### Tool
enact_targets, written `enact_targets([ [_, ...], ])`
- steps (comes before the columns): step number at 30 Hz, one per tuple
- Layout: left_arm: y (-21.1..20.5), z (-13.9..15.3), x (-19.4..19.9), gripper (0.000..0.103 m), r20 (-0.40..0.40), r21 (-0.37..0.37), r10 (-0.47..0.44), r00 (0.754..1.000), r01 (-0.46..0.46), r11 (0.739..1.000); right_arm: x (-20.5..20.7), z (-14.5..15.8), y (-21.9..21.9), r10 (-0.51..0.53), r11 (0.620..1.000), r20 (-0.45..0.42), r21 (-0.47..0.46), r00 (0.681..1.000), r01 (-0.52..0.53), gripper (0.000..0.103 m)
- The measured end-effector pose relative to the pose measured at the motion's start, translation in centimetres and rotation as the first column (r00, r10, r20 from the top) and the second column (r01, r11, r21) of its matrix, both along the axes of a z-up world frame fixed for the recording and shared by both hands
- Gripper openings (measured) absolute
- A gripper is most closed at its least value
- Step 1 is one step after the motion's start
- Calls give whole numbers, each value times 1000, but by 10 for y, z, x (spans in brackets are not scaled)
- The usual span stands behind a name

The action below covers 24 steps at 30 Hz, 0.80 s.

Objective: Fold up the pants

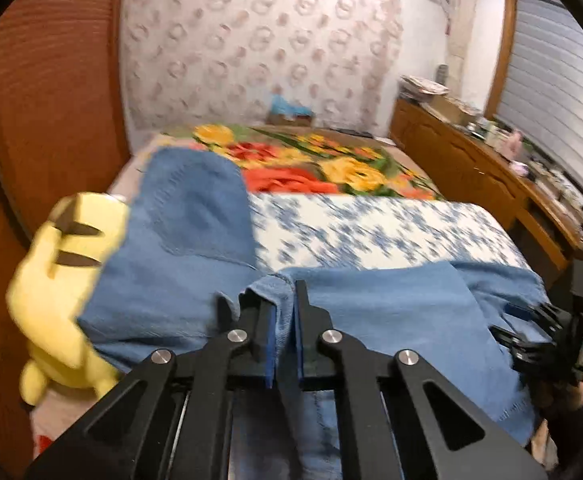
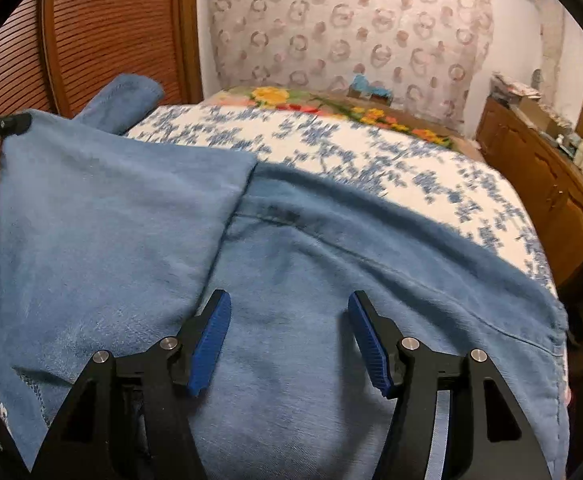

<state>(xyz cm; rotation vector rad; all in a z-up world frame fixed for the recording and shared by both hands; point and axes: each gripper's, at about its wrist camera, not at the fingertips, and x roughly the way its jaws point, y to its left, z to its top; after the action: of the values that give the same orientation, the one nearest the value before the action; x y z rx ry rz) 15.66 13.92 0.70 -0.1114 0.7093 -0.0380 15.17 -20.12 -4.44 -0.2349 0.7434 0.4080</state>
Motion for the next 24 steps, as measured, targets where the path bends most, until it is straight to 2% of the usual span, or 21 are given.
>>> enact_targets([
  [5, 16, 11, 3, 8, 17, 33, 36, 999, -36, 999, 2, -3, -4, -14, 1000, 3, -4, 1000, 14, 63],
  [9, 21, 4, 4, 10, -16, 8, 18, 1000, -18, 1000, 3, -5, -4, -12, 1000, 0, -9, 1000, 12, 63],
  [11, 18, -1, 0, 22, -28, 8, 3, 1000, -3, 1000, 4, -6, -4, -10, 1000, -2, -11, 1000, 10, 63],
  [13, 14, -4, -8, 47, -11, 11, -5, 1000, 6, 1000, 3, -5, -2, -9, 1000, -4, -12, 1000, 9, 63],
  [17, 9, -9, -26, 57, -3, 1, -33, 999, 33, 999, 5, -6, -3, -6, 1000, -7, -16, 1000, 6, 63],
  [24, -10, -27, -72, 58, 10, 9, -68, 998, 68, 998, 3, -6, 1, -6, 1000, -12, -22, 1000, 6, 63],
])
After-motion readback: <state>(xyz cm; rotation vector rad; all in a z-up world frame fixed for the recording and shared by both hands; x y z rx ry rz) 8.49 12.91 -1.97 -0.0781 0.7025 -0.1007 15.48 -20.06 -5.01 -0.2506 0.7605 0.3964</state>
